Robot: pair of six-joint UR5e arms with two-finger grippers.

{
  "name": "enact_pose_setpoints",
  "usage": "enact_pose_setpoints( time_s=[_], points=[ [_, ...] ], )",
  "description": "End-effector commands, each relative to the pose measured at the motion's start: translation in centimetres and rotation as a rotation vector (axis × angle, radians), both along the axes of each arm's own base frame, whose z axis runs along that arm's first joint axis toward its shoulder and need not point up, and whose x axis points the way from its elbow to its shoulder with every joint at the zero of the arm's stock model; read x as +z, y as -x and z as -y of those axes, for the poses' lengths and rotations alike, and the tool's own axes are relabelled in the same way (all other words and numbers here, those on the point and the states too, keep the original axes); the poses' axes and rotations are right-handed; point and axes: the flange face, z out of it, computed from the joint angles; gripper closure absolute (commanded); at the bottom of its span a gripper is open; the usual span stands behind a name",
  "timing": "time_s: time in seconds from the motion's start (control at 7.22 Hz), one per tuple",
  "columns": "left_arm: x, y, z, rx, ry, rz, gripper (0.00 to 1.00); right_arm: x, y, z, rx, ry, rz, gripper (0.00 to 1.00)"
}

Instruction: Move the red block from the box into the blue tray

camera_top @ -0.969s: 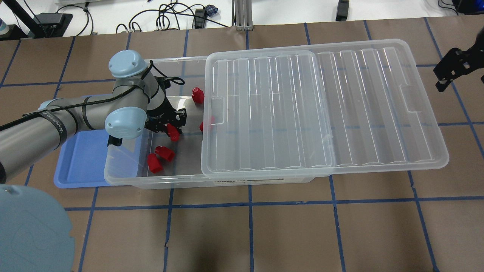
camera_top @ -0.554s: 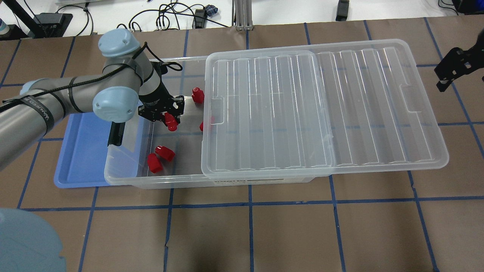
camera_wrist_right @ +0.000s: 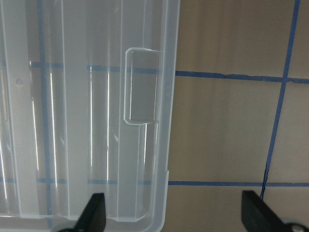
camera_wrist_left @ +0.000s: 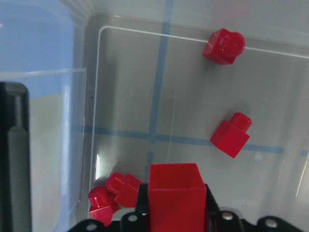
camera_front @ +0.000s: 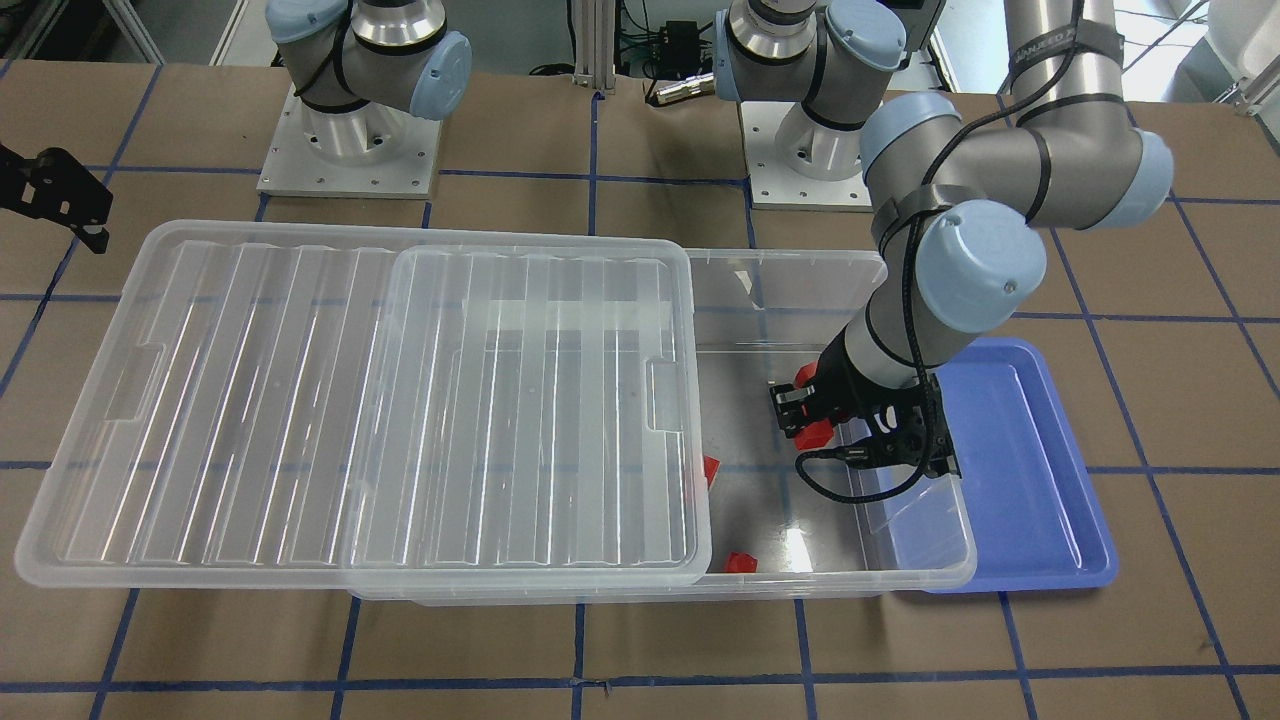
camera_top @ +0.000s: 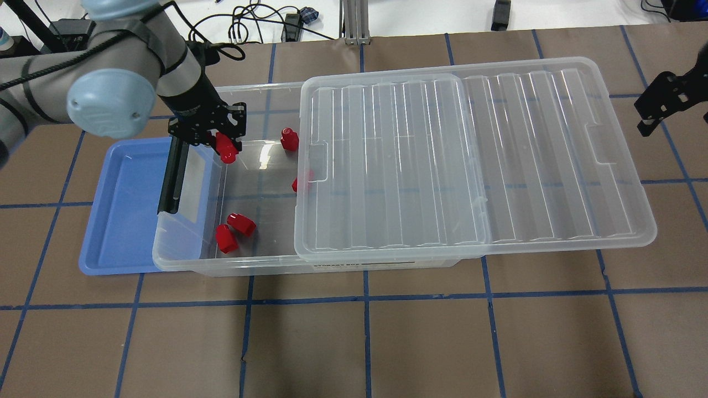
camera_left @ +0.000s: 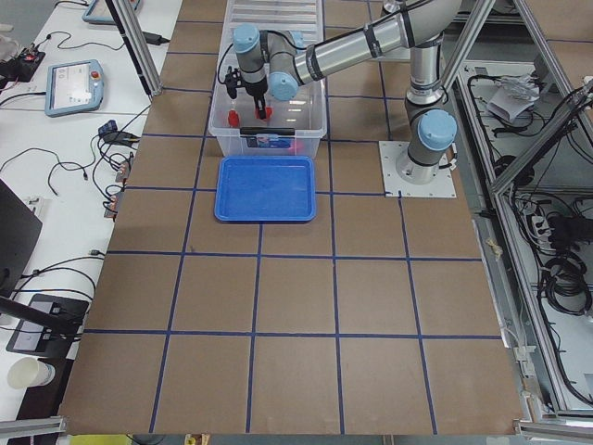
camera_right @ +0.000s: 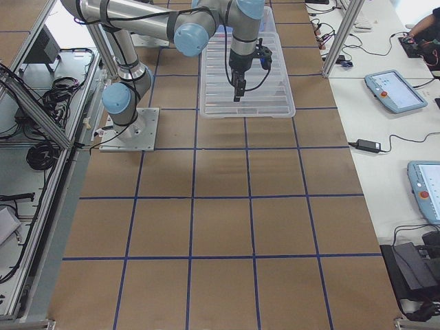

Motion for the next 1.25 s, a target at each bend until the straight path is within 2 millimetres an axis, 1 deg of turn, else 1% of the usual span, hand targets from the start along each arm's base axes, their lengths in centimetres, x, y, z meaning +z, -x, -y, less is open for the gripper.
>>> enact_pose_setpoints(
  time_s=[0.0,0.14,0.28,0.42,0.55,0.69,0.83,0.97,1.11],
  points=[
    [2.4,-10.9,0.3,-0.077,-0.001,-0.009,1.0,-0.8,0.4,0.3,-0.004,-0.004,0.006,0.0],
    [0.6,-16.3,0.3,-0.095,-0.021,-0.028,1.0,-2.0,0.8,1.3,-0.008,-0.013,0.016,0.0],
    [-1.7,-19.8,0.3,-0.156,-0.035,-0.048,1.0,-2.5,1.7,2.5,-0.008,0.006,-0.005,0.0],
    [-4.1,-21.8,0.7,-0.226,-0.029,-0.055,1.0,-2.5,2.2,2.6,-0.016,0.013,-0.008,0.0],
    [-7.8,-23.2,1.2,-0.233,-0.021,-0.054,1.0,-2.9,3.0,2.6,-0.031,0.013,-0.006,0.0],
    [-12.2,-23.3,1.4,-0.235,0.001,-0.038,1.0,-3.4,3.6,2.6,-0.04,0.005,-0.003,0.0],
    [-15.2,-23.5,1.3,-0.233,-0.007,-0.021,1.0,-3.8,4.2,2.8,-0.048,0.001,-0.001,0.0],
    [-16.3,-23.4,0.9,-0.228,-0.03,-0.026,0.99,-4.5,4.6,3.7,-0.051,0.006,0.0,0.0],
    [-16.7,-23.4,0.8,-0.228,-0.037,-0.029,0.27,-4.2,4.8,4.3,-0.049,0.052,-0.02,0.0]
  ],
)
